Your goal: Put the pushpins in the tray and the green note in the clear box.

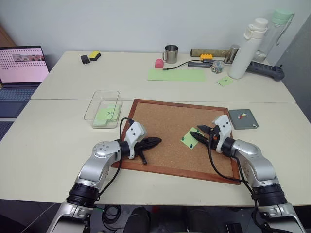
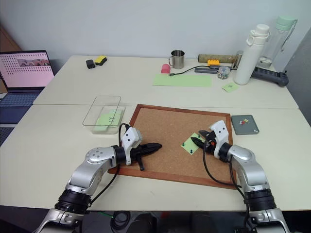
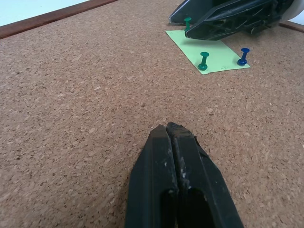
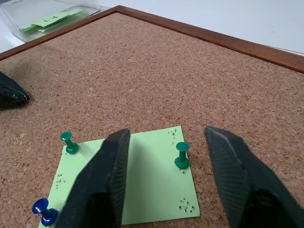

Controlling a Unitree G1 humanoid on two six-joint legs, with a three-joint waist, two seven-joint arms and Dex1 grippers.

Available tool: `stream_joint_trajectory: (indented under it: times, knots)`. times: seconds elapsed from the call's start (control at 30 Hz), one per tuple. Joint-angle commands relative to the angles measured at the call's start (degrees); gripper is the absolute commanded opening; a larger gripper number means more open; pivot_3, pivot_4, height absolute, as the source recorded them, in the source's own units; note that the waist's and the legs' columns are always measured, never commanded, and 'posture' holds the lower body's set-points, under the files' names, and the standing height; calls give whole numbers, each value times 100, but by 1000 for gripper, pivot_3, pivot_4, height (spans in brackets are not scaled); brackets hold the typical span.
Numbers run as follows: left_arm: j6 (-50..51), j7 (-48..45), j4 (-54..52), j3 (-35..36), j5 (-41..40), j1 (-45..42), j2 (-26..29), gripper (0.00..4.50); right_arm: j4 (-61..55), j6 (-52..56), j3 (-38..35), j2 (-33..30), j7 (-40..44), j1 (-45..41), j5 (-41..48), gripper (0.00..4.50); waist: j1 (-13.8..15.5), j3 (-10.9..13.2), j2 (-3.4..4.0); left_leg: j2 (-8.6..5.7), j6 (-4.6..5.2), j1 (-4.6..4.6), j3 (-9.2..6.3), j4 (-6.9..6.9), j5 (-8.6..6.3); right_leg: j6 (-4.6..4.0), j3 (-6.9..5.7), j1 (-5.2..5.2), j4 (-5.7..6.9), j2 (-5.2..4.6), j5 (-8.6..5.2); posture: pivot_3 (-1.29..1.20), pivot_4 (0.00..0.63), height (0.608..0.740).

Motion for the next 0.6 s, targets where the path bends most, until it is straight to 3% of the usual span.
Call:
stream_joint_trajectory:
  times: [0.03, 0.27, 0.6]
  knots:
    - [121, -69, 20, -144, 54, 137, 5, 0, -44, -125, -90, 22, 3, -105, 24, 1397, -1, 0, 0, 0, 0, 0, 0, 0, 0, 0, 0, 0, 0, 0, 0, 0, 150, 740]
    - [128, -68, 74, -157, 97, 65, 15, 0, -60, -197, -176, 65, -55, -108, 52, 64, -2, 0, 0, 0, 0, 0, 0, 0, 0, 0, 0, 0, 0, 0, 0, 0, 150, 740]
    - [200, -108, 121, -199, 161, 49, 67, 0, -924, 113, -427, 175, -45, 36, 618, 64, -7, 0, 0, 0, 0, 0, 0, -1, 0, 0, 1, -1, 0, 0, 0, 0, 150, 740]
